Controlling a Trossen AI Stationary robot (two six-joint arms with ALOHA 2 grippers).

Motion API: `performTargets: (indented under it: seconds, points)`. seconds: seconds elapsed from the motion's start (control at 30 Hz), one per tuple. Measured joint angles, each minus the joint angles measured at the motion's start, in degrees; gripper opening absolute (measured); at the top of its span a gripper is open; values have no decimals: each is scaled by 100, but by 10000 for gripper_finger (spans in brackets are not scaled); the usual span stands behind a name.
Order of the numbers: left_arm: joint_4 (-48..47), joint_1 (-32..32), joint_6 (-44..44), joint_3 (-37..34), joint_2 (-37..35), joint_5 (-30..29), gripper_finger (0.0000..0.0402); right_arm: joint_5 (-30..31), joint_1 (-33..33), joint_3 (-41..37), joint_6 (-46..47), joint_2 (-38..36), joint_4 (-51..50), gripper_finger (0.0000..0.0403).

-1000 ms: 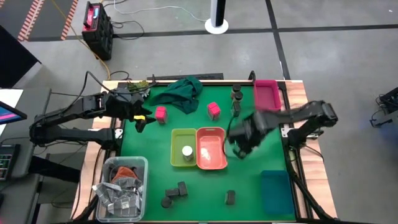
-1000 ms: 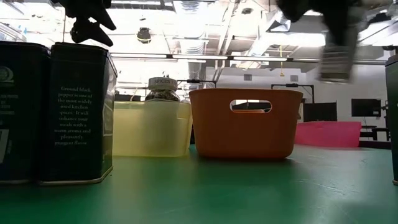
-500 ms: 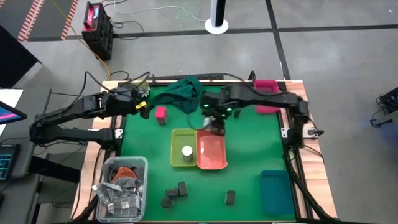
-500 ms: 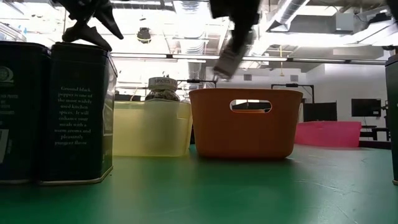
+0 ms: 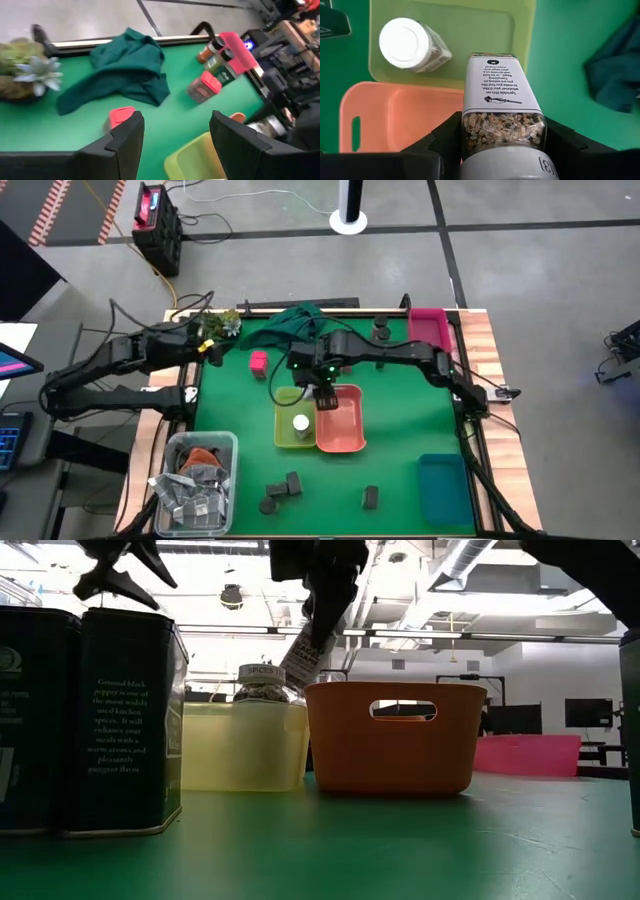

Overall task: Sort spices by type
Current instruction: Put the white seasoning bottle into the green bin

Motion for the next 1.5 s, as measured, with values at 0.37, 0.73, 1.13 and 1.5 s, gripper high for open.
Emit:
performTargets:
  seconds: [0.37,0.73,1.13,1.5]
  points:
    - [30,0,691,-1,-349,265,214,-432,43,5,638,281,1772,228]
    - [43,0,771,-1,-340,289,214,-660,-129,-13,797,684,1221,228]
    - [52,2,446,-1,-338,284,214,-660,-207,-57,47,780,410,229]
    - [86,0,293,-1,-338,229,214,-660,-209,-85,-351,764,443,243]
